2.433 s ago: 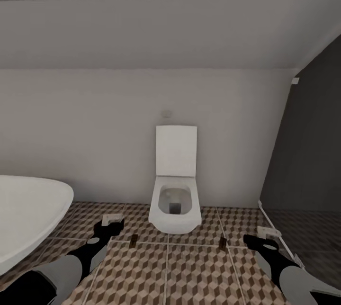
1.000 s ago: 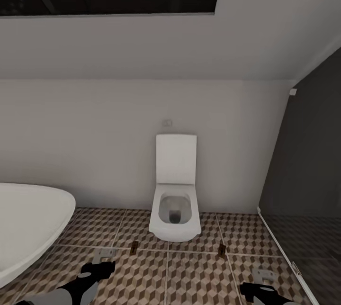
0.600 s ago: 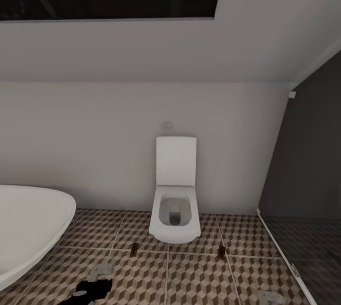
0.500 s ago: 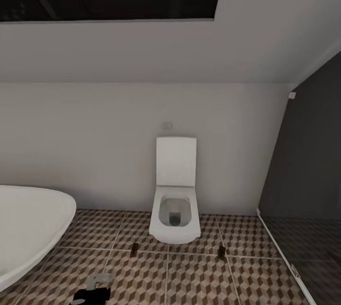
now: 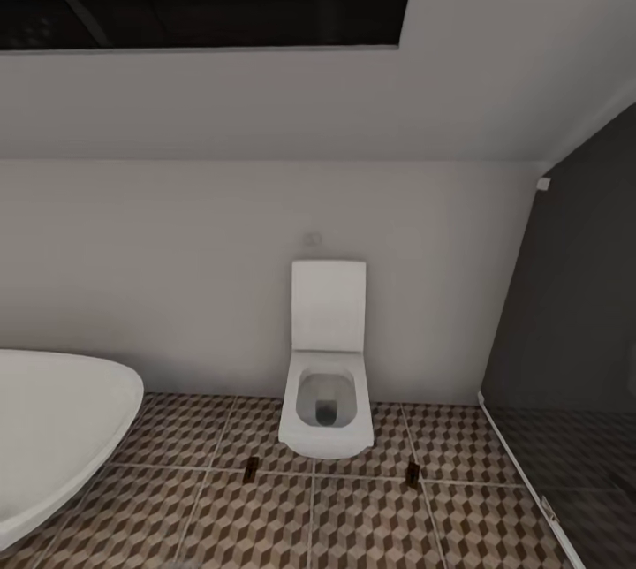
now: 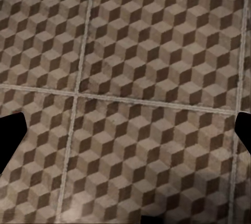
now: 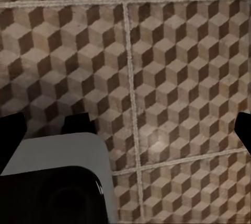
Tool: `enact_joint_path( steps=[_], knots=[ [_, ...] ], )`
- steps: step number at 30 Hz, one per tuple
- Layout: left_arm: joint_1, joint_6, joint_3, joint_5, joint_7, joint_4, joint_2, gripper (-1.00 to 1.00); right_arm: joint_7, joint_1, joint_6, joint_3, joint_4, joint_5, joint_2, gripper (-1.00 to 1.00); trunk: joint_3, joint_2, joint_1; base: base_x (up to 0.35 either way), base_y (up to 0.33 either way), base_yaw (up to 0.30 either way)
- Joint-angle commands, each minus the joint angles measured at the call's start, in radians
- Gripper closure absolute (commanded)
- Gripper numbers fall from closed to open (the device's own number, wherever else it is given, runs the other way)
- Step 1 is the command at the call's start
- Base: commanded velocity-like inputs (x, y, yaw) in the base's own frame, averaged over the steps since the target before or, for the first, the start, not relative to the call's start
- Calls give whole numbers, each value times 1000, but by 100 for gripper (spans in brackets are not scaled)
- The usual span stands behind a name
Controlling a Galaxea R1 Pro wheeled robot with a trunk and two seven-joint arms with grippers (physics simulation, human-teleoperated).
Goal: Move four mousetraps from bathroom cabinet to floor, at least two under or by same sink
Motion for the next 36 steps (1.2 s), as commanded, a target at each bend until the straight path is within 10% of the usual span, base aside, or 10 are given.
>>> enact_joint_path(
  steps=[1, 36],
  knots=[
    [6, -1, -9, 6, 3, 0, 0, -100, -2, 7, -5, -7, 3, 6, 3, -100, 2, 7, -4, 0, 0, 0],
    [205, -5, -7, 6, -112, 0, -24, -100, -2, 136, -52, -7, 3, 4, 32, -100, 112, 252, -138, 0, 0, 0]
  ],
)
